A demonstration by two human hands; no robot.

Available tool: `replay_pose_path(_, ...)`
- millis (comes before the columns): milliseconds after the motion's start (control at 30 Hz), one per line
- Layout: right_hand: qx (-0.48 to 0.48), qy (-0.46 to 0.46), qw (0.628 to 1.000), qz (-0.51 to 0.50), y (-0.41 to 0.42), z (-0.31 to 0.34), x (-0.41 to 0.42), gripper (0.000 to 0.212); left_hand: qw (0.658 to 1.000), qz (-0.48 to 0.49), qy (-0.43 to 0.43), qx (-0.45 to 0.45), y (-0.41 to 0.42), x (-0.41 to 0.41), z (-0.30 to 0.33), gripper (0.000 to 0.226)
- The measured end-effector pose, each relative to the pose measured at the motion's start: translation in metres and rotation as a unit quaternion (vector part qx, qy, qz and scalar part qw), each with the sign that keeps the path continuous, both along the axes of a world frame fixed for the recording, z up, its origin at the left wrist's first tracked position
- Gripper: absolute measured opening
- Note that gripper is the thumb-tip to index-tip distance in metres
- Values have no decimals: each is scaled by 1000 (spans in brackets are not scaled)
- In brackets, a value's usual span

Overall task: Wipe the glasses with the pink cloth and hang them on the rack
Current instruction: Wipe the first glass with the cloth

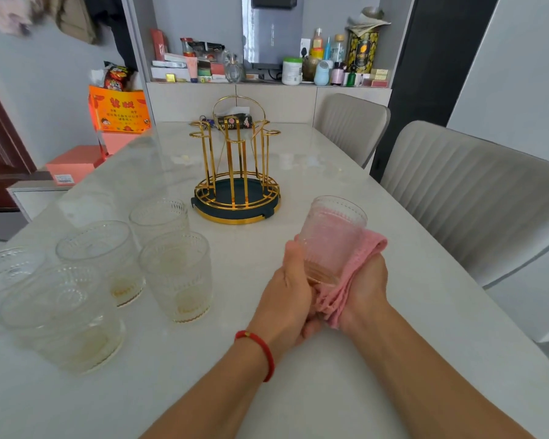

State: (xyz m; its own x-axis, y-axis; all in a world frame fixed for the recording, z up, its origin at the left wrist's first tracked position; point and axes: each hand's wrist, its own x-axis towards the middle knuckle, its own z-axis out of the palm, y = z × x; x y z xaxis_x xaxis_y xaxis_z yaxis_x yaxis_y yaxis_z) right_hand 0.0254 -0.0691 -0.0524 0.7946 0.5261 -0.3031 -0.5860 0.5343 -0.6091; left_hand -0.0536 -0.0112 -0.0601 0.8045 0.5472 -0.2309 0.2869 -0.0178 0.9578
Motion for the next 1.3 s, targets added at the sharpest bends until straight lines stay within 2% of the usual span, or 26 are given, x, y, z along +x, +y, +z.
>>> replay_pose_path(67, -15, 2, 1000, -5, 3, -1, 2, 61, 999, -25, 23, -31, 1, 0, 5, 90)
replay_pose_path(167, -14, 0, 999, -53, 7, -2, 5, 55, 998, -51, 39, -7, -2, 0, 5, 100)
replay_pose_path(267, -10, -15, 996, -83, 5, 0, 3, 47, 998, -56, 24, 24, -5, -5, 1, 84)
replay_pose_path(333, 1, -22, 997, -67, 2, 1, 1, 54, 998, -62, 20, 25, -4, -8, 2, 90)
replay_pose_path(400, 6, -31, 999, -36, -2, 1, 0, 59, 997, -68, 17, -7, 3, -7, 1, 97)
replay_pose_path(500, -6, -24, 1000, 9, -7, 4, -1, 68, 985, -112, 1, -129, 11, -7, 9, 87)
replay_pose_path(533, -14, -22, 1000, 7, -6, 5, -1, 68, 983, -119, 0, -143, 12, -7, 8, 88)
replay_pose_path(633, -33, -18, 999, -37, -3, 12, -7, 58, 992, -70, 23, -100, 6, -6, 8, 99)
replay_pose_path(767, -34, -16, 994, -103, -1, 16, -14, 51, 998, -56, -1, -39, -5, -8, 5, 87)
replay_pose_path(833, -16, -21, 996, -83, -4, 18, -16, 55, 996, -64, -11, -69, 3, -9, 5, 83)
replay_pose_path(967, -3, -26, 999, -20, -14, 21, -11, 60, 969, -141, -13, -201, 17, -13, 12, 81)
replay_pose_path(1033, -29, -28, 999, -16, -12, 19, -6, 60, 965, -161, -14, -206, 19, -15, 12, 87)
replay_pose_path(1133, -43, -19, 998, -36, -11, 13, 5, 55, 979, -124, -16, -159, 19, -17, 10, 85)
replay_pose_path(1300, 44, -38, 991, -124, -36, 27, 29, 50, 985, -34, -42, -161, 21, -18, 6, 68)
